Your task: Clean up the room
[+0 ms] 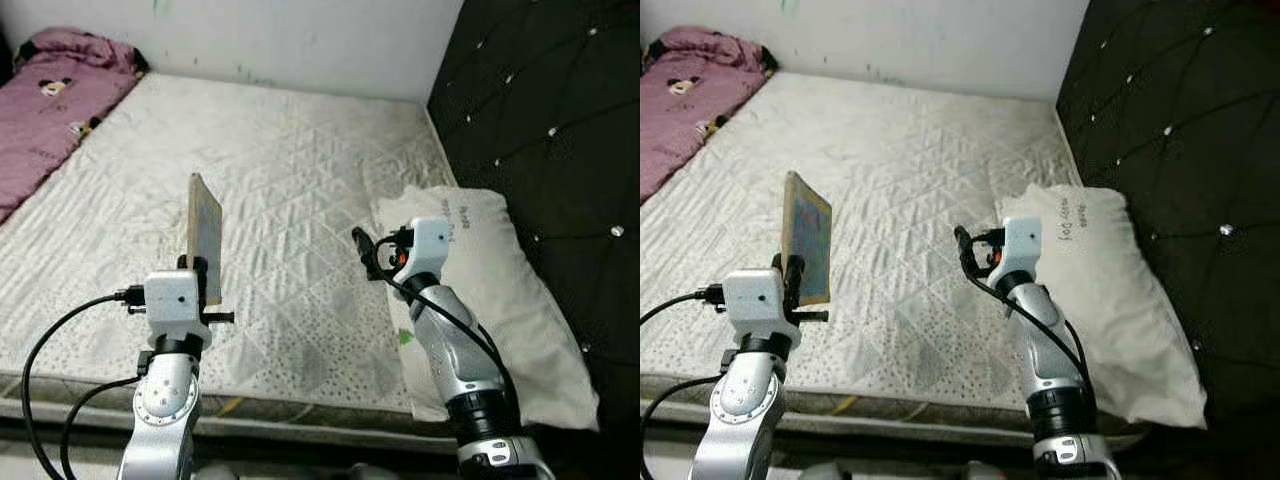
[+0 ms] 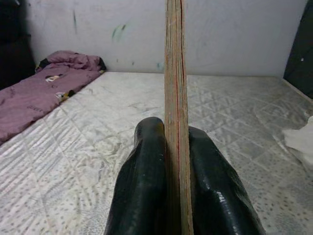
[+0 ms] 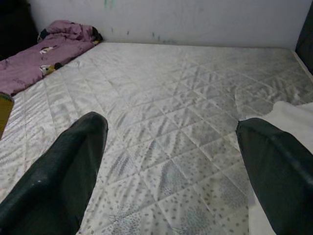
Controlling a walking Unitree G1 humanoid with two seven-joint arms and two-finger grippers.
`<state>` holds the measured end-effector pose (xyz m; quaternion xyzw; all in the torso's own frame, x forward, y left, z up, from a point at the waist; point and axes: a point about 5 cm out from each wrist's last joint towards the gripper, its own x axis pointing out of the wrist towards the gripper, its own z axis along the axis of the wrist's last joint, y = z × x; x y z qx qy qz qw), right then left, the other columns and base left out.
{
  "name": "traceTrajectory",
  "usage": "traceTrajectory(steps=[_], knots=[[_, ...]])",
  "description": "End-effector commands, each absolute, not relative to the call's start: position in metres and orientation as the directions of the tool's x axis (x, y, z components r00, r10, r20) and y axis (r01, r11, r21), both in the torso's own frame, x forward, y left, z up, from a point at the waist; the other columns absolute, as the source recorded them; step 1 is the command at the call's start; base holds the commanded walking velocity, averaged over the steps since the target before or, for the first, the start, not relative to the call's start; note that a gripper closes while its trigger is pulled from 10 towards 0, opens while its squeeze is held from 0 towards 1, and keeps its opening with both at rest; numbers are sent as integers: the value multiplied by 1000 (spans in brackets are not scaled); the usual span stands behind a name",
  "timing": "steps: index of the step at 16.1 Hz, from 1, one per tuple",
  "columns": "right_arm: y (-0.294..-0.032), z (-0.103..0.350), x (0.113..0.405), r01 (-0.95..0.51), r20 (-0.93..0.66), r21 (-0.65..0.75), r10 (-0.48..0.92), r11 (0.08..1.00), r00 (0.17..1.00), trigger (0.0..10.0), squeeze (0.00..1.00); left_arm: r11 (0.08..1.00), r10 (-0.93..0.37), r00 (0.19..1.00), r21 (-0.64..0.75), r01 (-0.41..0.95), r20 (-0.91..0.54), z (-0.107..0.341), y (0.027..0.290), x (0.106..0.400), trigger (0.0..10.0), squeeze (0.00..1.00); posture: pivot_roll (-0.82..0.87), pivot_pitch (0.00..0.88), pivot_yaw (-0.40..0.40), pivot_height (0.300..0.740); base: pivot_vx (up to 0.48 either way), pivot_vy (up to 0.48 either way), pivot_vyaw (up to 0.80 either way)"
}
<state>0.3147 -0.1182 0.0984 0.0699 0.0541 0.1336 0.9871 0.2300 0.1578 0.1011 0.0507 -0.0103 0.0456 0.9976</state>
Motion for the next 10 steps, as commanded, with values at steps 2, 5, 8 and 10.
traceTrajectory(steps=[2, 5, 8, 10], knots=[[-117, 106, 320, -267, -64, 138, 277, 954, 959, 10000, 0, 991, 82, 994, 99, -89, 67, 109, 156, 234, 10000, 0, 27, 0, -76, 740, 0, -306, 0], [-116, 106, 321, -269, -60, 133, 279, 954, 959, 10000, 0, 991, 87, 993, 96, -95, 79, 112, 157, 236, 10000, 0, 24, 0, -75, 740, 0, -326, 0], [-117, 107, 323, -270, -58, 127, 279, 954, 959, 10000, 0, 985, 115, 989, 116, -126, 94, 115, 159, 237, 10000, 0, 25, 0, -80, 740, 0, -104, 0], [-117, 107, 324, -270, -57, 126, 279, 955, 959, 10000, 0, 987, 119, 988, 96, -128, 101, 115, 160, 237, 10000, 0, 24, 0, -83, 740, 0, 0, 0]])
